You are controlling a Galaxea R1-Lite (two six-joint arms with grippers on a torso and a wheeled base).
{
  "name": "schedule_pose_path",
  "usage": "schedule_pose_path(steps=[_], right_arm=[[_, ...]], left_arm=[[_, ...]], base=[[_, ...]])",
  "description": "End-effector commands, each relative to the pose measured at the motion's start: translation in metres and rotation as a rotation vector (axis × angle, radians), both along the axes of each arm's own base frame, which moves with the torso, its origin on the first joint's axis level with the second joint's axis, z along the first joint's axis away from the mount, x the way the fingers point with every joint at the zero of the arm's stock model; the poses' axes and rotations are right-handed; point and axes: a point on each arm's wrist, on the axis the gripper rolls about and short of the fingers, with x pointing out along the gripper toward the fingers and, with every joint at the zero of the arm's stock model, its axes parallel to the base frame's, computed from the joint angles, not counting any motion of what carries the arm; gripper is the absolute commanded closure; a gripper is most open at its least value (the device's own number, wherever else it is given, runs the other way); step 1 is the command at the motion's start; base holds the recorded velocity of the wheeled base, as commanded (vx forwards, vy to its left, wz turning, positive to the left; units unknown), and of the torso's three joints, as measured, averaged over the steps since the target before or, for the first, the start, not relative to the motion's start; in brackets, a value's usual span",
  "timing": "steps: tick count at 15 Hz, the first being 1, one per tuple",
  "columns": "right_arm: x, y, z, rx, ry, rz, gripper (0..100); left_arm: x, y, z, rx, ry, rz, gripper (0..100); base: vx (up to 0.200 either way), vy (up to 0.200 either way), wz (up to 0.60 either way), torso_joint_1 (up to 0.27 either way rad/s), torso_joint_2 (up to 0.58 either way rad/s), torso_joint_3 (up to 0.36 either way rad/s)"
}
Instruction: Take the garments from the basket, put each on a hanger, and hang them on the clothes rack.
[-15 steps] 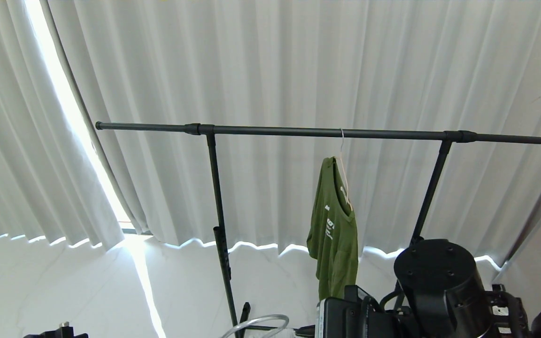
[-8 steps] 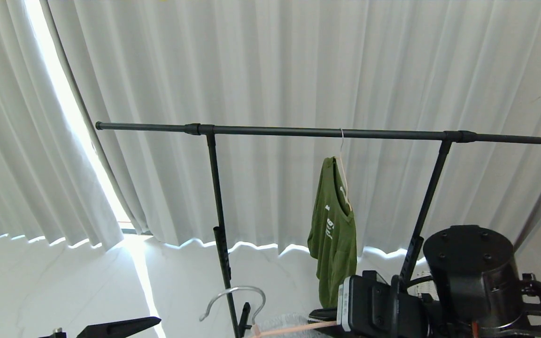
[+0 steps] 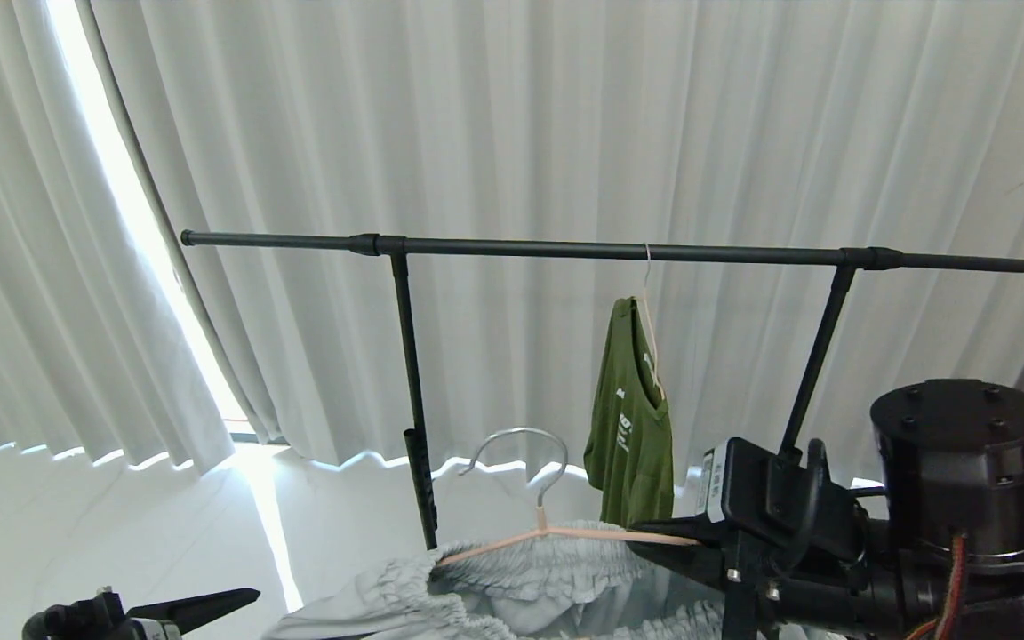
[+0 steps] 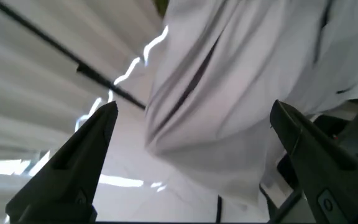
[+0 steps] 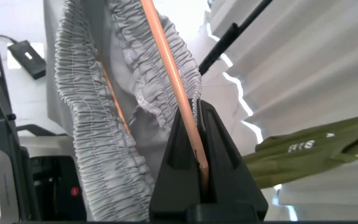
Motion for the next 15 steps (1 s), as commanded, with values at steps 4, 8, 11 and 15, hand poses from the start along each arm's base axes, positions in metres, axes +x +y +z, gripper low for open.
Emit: schedule_pose_path(steps=[4,8,11,15], right_arm=[[-0.008,-0.022,0.009,0.037,-0.027,-0.03,100],[-0.011,-0.031,0.018,0.082,-0.034,-0.046,100],[-0.015,-0.034,0.021,0.102,-0.031,-0.022,100],[-0.015,-0.036,0.023,0.115,-0.025,-0.035,100]], left_arm=[[0.017,0.011,-0.016,0.073,0.081,0.206,0],[0.035,0.008,-0.017,0.054,0.144,0.298,0],[0.056,-0.005,-0.015,-0.07,0.164,0.373,0],[0.059,-0.007,-0.018,-0.096,0.145,0.377,100]], base=[[0.0,0.0,0.0,0.0,0.0,0.0],[0.0,0.0,0.0,0.0,0.0,0.0],[0.0,0.0,0.0,0.0,0.0,0.0],[0.0,0.0,0.0,0.0,0.0,0.0]])
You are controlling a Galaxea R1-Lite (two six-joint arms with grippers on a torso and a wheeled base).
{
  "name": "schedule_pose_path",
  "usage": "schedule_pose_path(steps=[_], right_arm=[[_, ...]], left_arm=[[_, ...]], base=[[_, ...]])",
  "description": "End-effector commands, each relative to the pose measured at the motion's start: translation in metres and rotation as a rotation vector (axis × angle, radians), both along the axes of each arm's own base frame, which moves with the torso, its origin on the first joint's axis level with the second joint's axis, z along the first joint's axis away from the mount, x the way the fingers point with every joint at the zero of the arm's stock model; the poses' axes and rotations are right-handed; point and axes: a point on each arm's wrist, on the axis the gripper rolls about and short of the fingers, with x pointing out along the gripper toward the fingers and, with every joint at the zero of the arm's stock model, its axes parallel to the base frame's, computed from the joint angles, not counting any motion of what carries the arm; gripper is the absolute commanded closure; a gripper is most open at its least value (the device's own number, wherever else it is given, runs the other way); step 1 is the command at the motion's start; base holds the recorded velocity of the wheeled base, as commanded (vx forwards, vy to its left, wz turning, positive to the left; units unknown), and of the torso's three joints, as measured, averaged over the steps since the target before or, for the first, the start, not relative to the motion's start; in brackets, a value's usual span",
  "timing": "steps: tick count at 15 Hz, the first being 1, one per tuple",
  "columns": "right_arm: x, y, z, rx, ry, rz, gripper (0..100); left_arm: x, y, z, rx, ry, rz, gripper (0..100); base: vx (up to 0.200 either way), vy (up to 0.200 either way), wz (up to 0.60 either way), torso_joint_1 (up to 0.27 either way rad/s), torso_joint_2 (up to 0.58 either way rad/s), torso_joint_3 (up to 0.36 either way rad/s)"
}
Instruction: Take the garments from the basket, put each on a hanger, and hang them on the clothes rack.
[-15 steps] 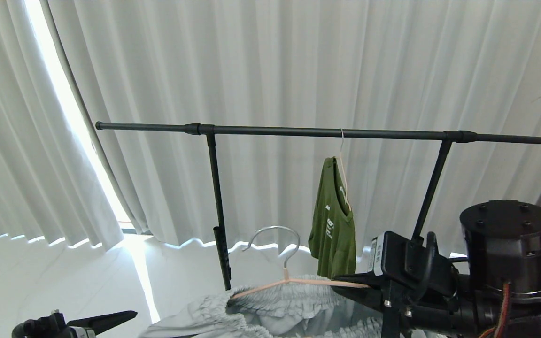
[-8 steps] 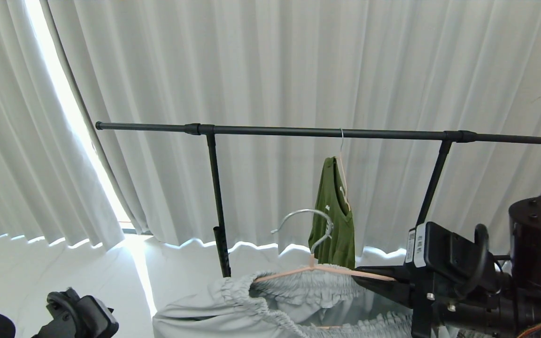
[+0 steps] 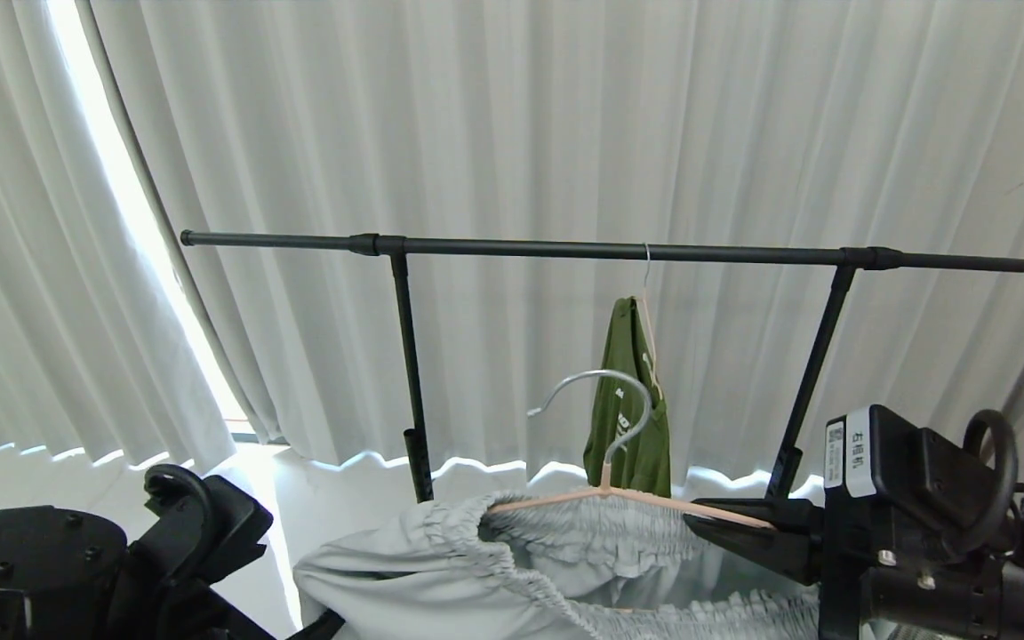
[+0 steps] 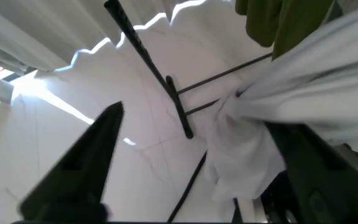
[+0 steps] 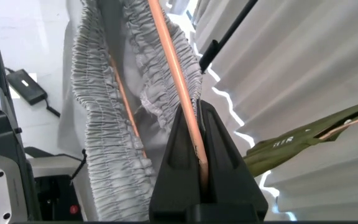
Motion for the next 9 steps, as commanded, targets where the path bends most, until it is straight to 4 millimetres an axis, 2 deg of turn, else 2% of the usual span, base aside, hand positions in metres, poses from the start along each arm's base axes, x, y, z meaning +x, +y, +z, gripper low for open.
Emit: schedule_pose_path(steps=[1,9], right_arm=[[0.001,-0.002,0.002,0.007,-0.004,-0.011,100],[0.007,-0.015,0.007,0.025,-0.021,-0.079,100]], left_arm=[[0.001,-0.001,-0.004,0.012,0.02,0.001,100],[0.009,0.019,-0.003,0.011,0.013,0.148,100]], base=[[0.0,0.0,0.0,0.0,0.0,0.0],[0.0,0.0,0.0,0.0,0.0,0.0]])
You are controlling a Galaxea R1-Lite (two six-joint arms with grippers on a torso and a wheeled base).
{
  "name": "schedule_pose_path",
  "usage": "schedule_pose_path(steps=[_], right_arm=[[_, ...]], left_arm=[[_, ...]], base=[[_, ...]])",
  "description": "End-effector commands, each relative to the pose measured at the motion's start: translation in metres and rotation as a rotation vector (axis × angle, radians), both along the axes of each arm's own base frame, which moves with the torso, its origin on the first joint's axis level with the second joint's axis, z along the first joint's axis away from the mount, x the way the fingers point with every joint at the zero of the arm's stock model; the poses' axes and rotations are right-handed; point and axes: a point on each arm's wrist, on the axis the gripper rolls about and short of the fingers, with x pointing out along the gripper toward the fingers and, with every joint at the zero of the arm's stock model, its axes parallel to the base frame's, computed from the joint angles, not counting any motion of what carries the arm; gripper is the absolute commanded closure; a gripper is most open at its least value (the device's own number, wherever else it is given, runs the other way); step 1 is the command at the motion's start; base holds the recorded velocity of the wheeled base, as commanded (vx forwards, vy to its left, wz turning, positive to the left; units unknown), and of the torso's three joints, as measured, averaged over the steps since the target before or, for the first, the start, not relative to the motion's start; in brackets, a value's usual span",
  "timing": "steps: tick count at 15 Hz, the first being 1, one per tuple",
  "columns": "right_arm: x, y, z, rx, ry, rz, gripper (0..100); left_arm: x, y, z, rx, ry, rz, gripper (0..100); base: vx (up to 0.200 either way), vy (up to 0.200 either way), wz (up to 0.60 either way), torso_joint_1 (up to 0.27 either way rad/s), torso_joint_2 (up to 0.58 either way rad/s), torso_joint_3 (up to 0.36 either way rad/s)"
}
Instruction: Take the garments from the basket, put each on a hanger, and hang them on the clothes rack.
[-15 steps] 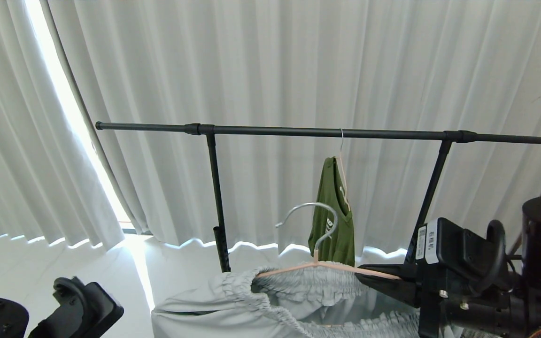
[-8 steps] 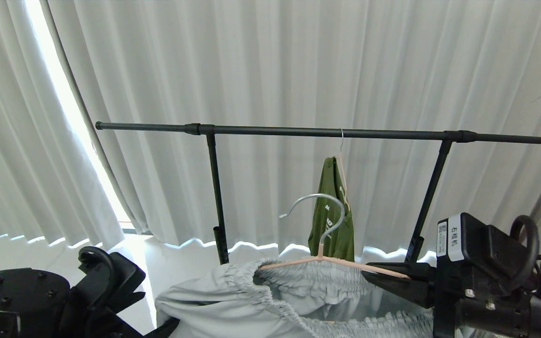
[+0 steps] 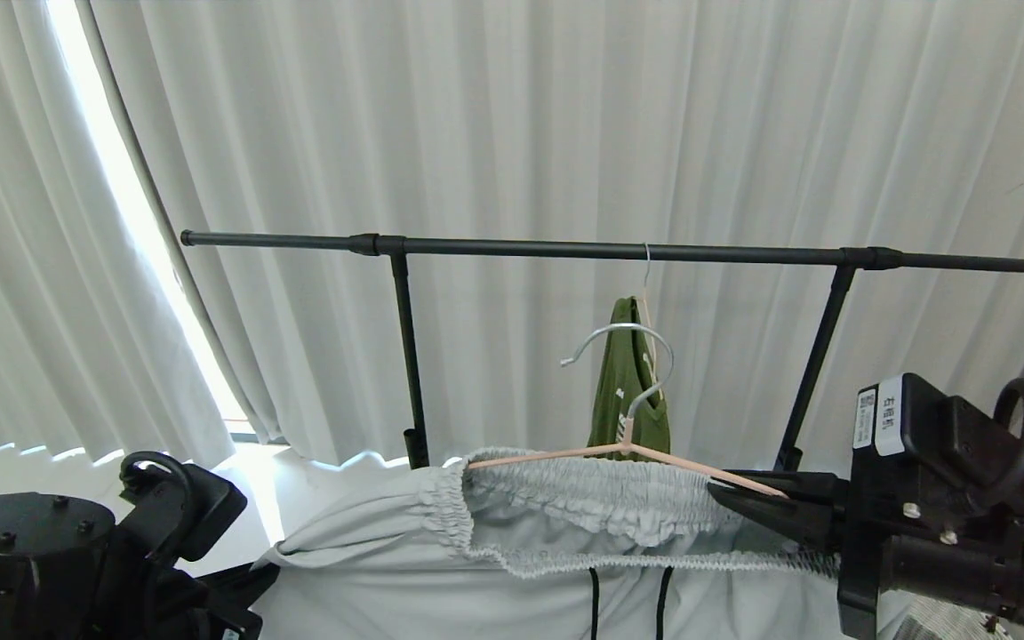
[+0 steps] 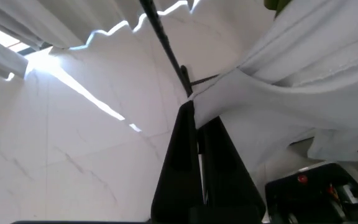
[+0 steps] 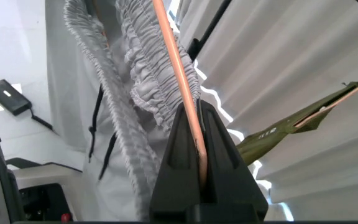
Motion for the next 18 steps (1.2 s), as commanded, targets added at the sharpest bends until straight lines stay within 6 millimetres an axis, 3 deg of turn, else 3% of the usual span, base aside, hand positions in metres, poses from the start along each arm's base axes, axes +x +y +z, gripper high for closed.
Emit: schedule_pose_path(steps=[1,4,5,8,13,16,18], right_arm=[[0.0,-0.001,0.001,0.003,-0.003,-0.003,100],[0.0,-0.001,0.0,0.002,-0.003,-0.005,100],[0.0,-0.001,0.0,0.0,-0.002,-0.008,100],[0.008,-0.009,0.0,-0.003,-0.005,-0.076,100],[0.023,-0.042,-0.009,-0.041,0.011,-0.327,100],[0.017,-0.064,-0.012,-0.105,0.063,-0.462,100],[0.005,-0.091,-0.016,-0.125,0.106,-0.595,100]], left_arm=[[0.0,0.002,0.0,0.002,-0.003,0.011,100],[-0.005,-0.003,0.006,-0.019,-0.051,-0.039,100],[-0.009,-0.004,0.009,-0.028,-0.072,-0.06,0],[-0.016,-0.004,0.015,-0.052,-0.113,-0.08,0],[-0.016,-0.003,0.03,-0.099,-0.213,-0.076,0],[-0.012,0.0,0.032,-0.088,-0.235,-0.034,0],[-0.011,0.01,0.026,0.021,-0.24,0.02,0]], base=[[0.0,0.0,0.0,0.0,0.0,0.0],[0.0,0.0,0.0,0.0,0.0,0.0],[0.0,0.0,0.0,0.0,0.0,0.0],[0.0,0.0,0.0,0.0,0.0,0.0],[0.0,0.0,0.0,0.0,0.0,0.0],[0.0,0.0,0.0,0.0,0.0,0.0],[0.0,0.0,0.0,0.0,0.0,0.0]])
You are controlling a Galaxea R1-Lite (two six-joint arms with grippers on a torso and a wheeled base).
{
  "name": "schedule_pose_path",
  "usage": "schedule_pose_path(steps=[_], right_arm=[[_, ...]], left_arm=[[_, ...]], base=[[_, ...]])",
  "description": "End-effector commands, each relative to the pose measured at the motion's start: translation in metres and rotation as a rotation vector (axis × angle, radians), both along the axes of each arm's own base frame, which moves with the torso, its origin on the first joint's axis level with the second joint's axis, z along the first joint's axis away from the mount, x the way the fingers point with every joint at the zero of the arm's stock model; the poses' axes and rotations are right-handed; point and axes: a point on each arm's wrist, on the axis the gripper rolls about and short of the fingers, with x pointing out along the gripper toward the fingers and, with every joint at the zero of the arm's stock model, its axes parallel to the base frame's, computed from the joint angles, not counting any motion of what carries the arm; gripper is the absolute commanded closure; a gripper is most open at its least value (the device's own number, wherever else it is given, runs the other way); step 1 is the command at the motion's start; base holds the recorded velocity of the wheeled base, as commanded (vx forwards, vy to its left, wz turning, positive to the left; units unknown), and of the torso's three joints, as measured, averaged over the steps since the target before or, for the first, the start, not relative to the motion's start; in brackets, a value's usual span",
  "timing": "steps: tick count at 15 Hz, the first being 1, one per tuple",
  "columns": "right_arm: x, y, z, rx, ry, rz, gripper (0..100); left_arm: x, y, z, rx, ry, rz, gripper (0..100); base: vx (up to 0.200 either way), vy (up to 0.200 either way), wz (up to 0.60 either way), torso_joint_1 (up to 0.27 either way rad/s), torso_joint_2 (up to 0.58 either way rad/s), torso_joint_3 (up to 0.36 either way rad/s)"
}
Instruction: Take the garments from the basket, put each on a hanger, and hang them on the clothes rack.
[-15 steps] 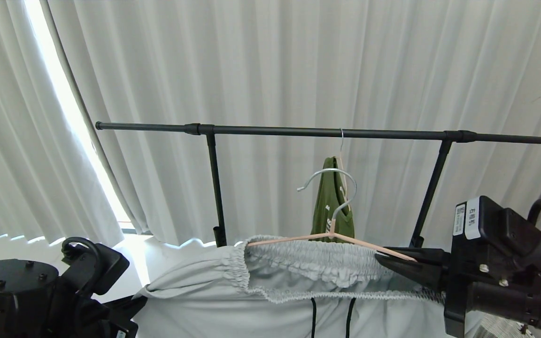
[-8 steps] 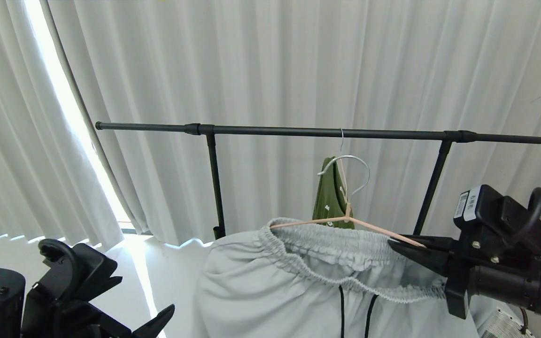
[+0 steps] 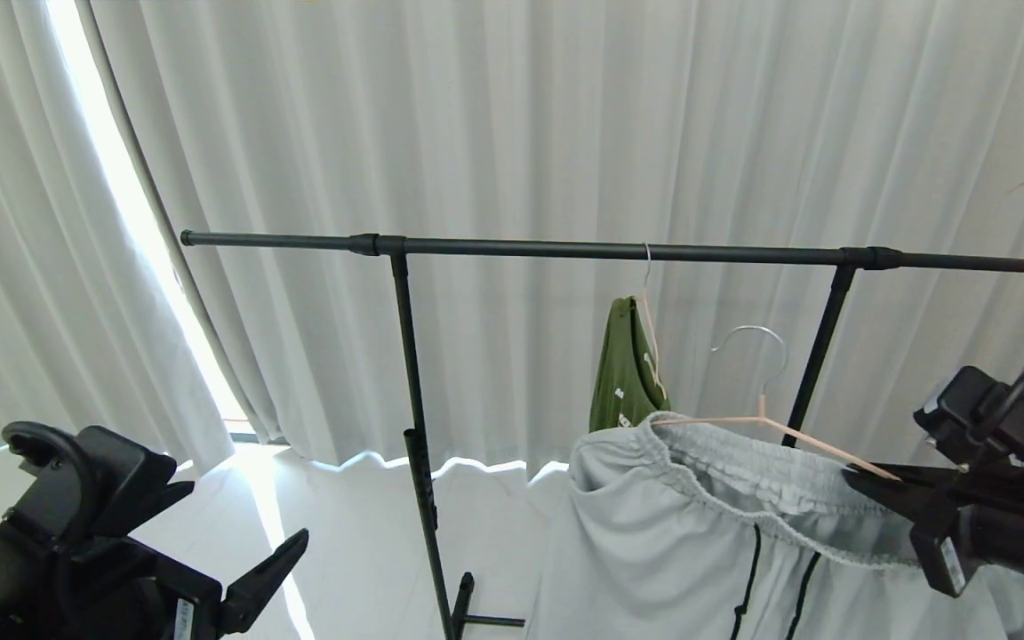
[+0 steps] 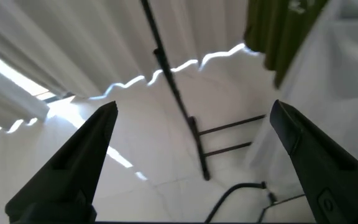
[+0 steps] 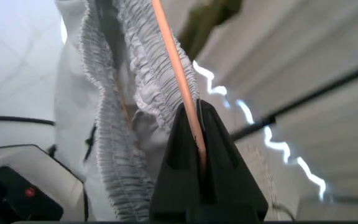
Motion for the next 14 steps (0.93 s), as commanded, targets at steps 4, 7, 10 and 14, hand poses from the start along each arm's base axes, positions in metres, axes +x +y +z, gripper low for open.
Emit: schedule_pose_path(steps=[4,7,10,14], right_arm=[[-0.035,-0.043,-0.004,-0.009,0.032,-0.199,100],[-0.046,-0.047,-0.009,0.007,0.04,-0.223,100],[-0.047,-0.053,-0.01,0.012,0.036,-0.275,100],[-0.047,-0.059,-0.009,0.016,0.03,-0.331,100]], left_arm=[[-0.002,0.013,-0.013,0.099,0.03,0.06,0],[-0.001,0.013,-0.008,0.092,0.011,0.063,0],[-0.003,0.013,-0.006,0.085,-0.006,0.063,0],[-0.003,0.013,-0.006,0.087,-0.006,0.058,0]], base=[[0.0,0.0,0.0,0.0,0.0,0.0],[0.0,0.0,0.0,0.0,0.0,0.0],[0.0,-0.133,0.0,0.003,0.0,0.002],[0.0,-0.2,0.0,0.007,0.0,0.002]])
